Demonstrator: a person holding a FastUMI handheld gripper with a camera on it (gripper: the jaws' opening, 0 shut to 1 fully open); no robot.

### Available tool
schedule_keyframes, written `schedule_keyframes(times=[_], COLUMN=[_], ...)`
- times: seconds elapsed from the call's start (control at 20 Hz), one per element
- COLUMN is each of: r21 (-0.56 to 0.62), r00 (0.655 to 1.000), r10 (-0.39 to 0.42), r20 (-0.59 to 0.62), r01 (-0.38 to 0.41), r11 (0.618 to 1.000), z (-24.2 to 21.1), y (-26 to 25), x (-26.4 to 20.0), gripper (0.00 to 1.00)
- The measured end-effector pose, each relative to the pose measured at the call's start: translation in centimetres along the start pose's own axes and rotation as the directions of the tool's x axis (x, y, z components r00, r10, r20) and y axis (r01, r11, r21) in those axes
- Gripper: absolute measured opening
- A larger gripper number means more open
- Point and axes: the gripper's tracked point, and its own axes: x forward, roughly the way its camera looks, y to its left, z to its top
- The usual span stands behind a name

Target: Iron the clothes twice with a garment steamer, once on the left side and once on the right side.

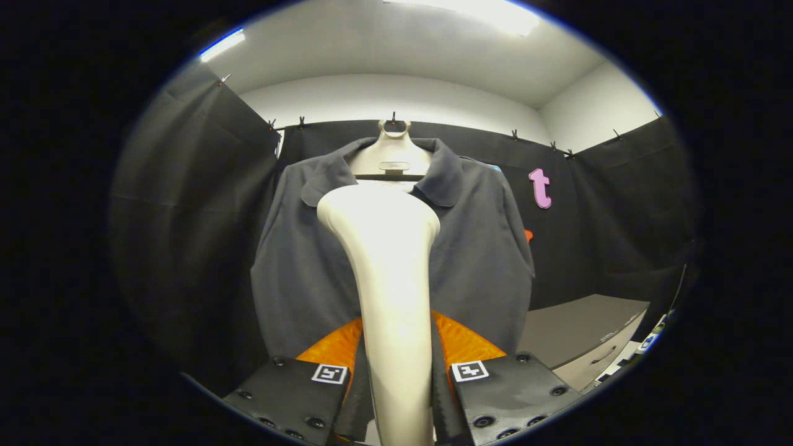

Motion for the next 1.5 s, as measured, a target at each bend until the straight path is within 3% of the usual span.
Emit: schedule_keyframes(times=[0.55,1.0,1.5], r21=[-0.021,-0.058,-0.063], r00=[0.992,0.992,0.973], r10=[0.101,0.080,0.061], r20=[-0.078,-0.098,-0.225], r01=[-0.103,-0.086,-0.077], r11=[0.994,0.995,0.995], z=[-2.2,-3.6,-11.4], y=[6.5,6.1,5.0], x=[4.4,4.2,1.3], gripper=[0.47,0.47,0.47])
